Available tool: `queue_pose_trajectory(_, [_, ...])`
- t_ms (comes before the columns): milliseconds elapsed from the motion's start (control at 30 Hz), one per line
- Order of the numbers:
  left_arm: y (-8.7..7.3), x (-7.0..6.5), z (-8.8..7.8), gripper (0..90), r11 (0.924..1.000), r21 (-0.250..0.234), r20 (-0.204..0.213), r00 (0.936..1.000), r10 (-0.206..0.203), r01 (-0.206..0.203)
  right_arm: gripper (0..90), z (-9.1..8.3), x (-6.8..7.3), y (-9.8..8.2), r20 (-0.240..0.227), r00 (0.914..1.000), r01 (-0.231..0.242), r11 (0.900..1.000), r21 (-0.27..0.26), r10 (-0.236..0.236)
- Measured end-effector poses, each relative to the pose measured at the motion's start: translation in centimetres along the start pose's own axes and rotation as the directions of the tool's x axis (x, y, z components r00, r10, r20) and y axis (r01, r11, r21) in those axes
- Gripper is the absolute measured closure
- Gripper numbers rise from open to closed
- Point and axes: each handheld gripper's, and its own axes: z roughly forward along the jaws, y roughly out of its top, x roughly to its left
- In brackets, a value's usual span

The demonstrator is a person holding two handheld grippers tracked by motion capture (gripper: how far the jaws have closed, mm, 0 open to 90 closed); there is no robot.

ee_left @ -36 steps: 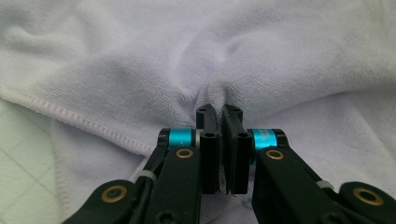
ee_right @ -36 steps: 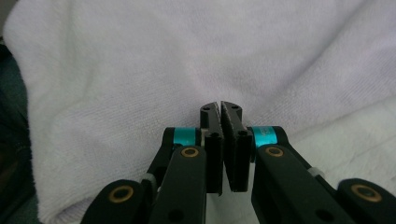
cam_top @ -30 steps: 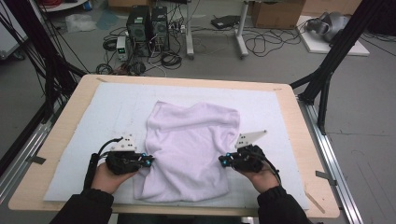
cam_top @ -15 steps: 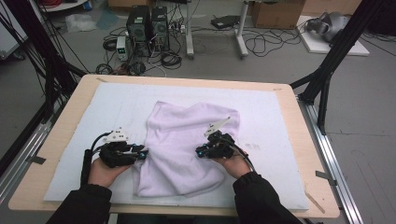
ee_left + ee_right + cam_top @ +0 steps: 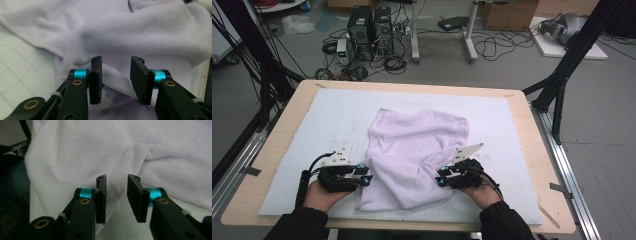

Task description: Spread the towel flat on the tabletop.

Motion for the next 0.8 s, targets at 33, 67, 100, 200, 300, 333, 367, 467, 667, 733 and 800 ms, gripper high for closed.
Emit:
queue_pose_trajectory(33, [0.0, -0.1, 0.3, 61.9, 1.0000, 0.006, 0.003, 1.0000, -0.003, 0.003, 66.7, 0.2, 0.0, 0.0, 0.022, 0.9997, 0.008, 1.000, 0.002, -0.008])
queue_pose_trajectory(67, [-0.1, 0.0, 0.6, 62.0, 0.9999, 0.016, 0.003, 1.0000, 0.001, -0.001, 67.9, 0.3, -0.1, 0.1, 0.033, 0.9994, 0.009, 1.000, -0.005, -0.009])
queue_pose_trajectory(100, [-0.1, -0.1, 0.9, 63.3, 0.9997, 0.024, 0.005, 1.0000, 0.001, -0.001, 70.0, 0.3, -0.4, 0.2, 0.042, 0.9991, 0.008, 1.000, -0.024, -0.007])
queue_pose_trajectory(200, [-0.1, 0.0, 1.7, 71.7, 0.9987, 0.050, 0.007, 0.9999, 0.015, -0.015, 74.5, 0.2, -1.8, 0.3, 0.077, 0.9959, -0.043, 0.997, -0.058, 0.047])
queue_pose_trajectory(300, [-0.1, 0.1, 2.3, 71.9, 0.9987, 0.051, 0.007, 1.0000, 0.006, -0.006, 71.3, 0.8, -2.7, 0.3, 0.102, 0.9923, -0.066, 0.997, -0.045, 0.070])
queue_pose_trajectory(333, [0.0, 0.0, 2.4, 70.4, 0.9988, 0.050, 0.005, 1.0000, -0.001, 0.001, 67.9, 1.3, -2.7, 0.3, 0.114, 0.9907, -0.072, 0.997, -0.031, 0.075])
queue_pose_trajectory(367, [0.0, 0.0, 2.5, 69.5, 0.9987, 0.052, 0.002, 1.0000, 0.000, 0.000, 67.2, 1.7, -2.8, 0.4, 0.114, 0.9911, -0.067, 0.997, -0.025, 0.069])
queue_pose_trajectory(467, [0.0, 0.0, 2.6, 76.8, 0.9988, 0.049, 0.008, 1.0000, 0.003, -0.003, 75.8, 2.5, -2.6, 0.6, 0.132, 0.9905, -0.039, 0.999, -0.011, 0.041])
queue_pose_trajectory(667, [0.4, 0.0, 2.0, 83.4, 0.9997, 0.024, 0.008, 1.0000, -0.006, 0.005, 87.6, 1.8, -2.7, 0.4, 0.103, 0.9935, -0.050, 0.999, 0.002, 0.050])
queue_pose_trajectory(733, [0.6, 0.0, 1.6, 84.0, 0.9999, 0.004, 0.009, 0.9999, -0.011, 0.011, 87.7, 0.5, -2.8, 0.0, 0.108, 0.9927, -0.053, 0.999, -0.010, 0.054])
queue_pose_trajectory(800, [0.8, 0.2, 1.2, 84.0, 0.9996, -0.019, 0.009, 0.9997, -0.023, 0.023, 87.7, -0.5, -2.9, -0.3, 0.113, 0.9919, -0.056, 0.998, -0.012, 0.057])
